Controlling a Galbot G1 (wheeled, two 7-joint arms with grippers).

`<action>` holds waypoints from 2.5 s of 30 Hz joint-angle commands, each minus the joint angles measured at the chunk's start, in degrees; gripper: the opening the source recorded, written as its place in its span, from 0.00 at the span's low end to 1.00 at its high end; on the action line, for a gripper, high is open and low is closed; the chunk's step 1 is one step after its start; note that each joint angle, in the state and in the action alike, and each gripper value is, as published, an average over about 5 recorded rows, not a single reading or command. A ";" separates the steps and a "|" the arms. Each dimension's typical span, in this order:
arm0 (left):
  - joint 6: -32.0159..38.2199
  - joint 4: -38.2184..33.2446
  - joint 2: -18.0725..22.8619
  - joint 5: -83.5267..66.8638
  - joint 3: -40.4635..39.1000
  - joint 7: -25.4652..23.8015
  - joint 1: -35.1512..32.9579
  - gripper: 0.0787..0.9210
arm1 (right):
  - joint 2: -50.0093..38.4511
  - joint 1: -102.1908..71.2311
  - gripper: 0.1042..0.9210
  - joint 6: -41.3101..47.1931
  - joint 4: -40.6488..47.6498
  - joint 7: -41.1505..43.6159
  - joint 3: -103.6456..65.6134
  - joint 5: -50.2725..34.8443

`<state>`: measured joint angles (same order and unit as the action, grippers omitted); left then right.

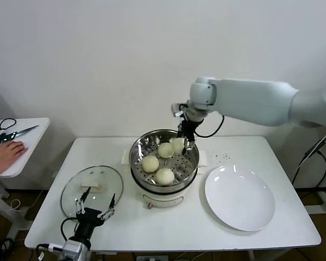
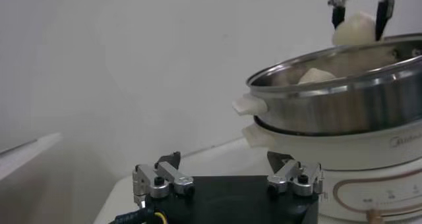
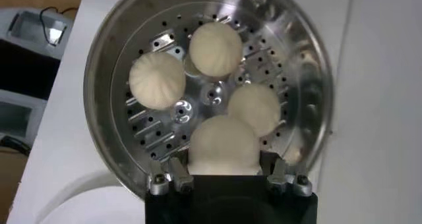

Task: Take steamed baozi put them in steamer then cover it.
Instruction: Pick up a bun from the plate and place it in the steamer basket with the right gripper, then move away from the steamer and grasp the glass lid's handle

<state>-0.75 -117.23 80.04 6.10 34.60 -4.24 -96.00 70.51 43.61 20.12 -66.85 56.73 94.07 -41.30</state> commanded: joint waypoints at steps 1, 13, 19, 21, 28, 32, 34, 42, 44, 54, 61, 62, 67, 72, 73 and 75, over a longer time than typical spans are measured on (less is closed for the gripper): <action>-0.07 0.53 -0.36 -0.41 0.05 -0.01 0.46 0.88 | 3.63 -4.96 0.72 0.50 1.33 -0.56 1.77 3.18; -0.29 1.65 -0.52 -0.54 -0.13 -0.03 1.39 0.88 | 2.99 -7.75 0.72 0.44 2.59 -1.30 0.49 5.14; -0.27 1.73 -0.65 -0.49 -0.08 -0.02 1.35 0.88 | 2.76 -7.44 0.79 0.66 2.84 -1.96 -0.96 5.17; -0.30 1.64 -0.65 -0.47 -0.07 -0.01 1.32 0.88 | 2.54 -6.98 0.84 0.57 2.77 -1.60 -1.35 5.16; -0.39 1.29 -0.60 -0.21 -0.07 0.01 1.15 0.88 | -0.73 -3.13 0.88 -0.43 0.65 0.55 -3.06 4.87; -0.47 1.10 -0.65 -0.02 -0.09 0.01 1.14 0.88 | -4.10 -0.42 0.88 -1.36 -0.82 0.89 -4.51 2.36; -0.51 1.09 -0.69 0.07 -0.07 0.00 1.22 0.88 | -5.80 0.81 0.88 -2.88 -1.07 0.43 -5.27 0.88; -0.48 1.72 -0.58 1.12 0.44 0.11 2.36 0.88 | -17.05 0.55 0.88 -17.30 -3.69 -15.30 -9.78 -6.24; -0.29 2.06 -0.48 1.87 0.60 0.22 2.61 0.88 | -20.81 -3.26 0.88 -21.78 -4.46 -21.61 -12.74 -6.89; -0.61 1.21 0.07 3.69 1.13 0.36 2.70 0.88 | -35.17 -37.22 0.88 -27.00 -12.58 -36.85 -48.27 -6.08; 0.19 -0.77 1.12 10.57 2.01 0.54 2.57 0.88 | -37.44 -61.85 0.88 -28.77 -15.90 -40.71 -74.48 -2.51; 0.13 -1.07 1.22 11.10 2.07 0.52 2.50 0.88 | -37.23 -64.75 0.88 -28.80 -16.25 -41.00 -78.12 -2.27; 0.01 -1.75 1.34 17.89 2.79 0.01 2.76 0.88 | -36.08 -80.95 0.88 -28.35 -19.81 -41.89 -95.13 -1.79; 0.79 -1.42 0.96 32.05 3.82 -0.86 3.62 0.88 | -32.91 -92.67 0.88 -26.55 -24.00 -44.08 -105.19 1.51; 1.30 -1.15 0.85 36.34 4.08 -0.86 3.93 0.88 | -31.88 -94.61 0.88 -25.94 -24.59 -44.59 -106.83 2.35; 1.96 -0.73 0.64 44.36 4.42 -0.84 4.45 0.88 | -29.74 -98.10 0.88 -25.22 -25.33 -45.40 -109.69 4.00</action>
<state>-0.55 -118.32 81.00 23.94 37.91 -4.49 -92.67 38.20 -26.05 -5.85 -85.85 16.73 11.89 -42.09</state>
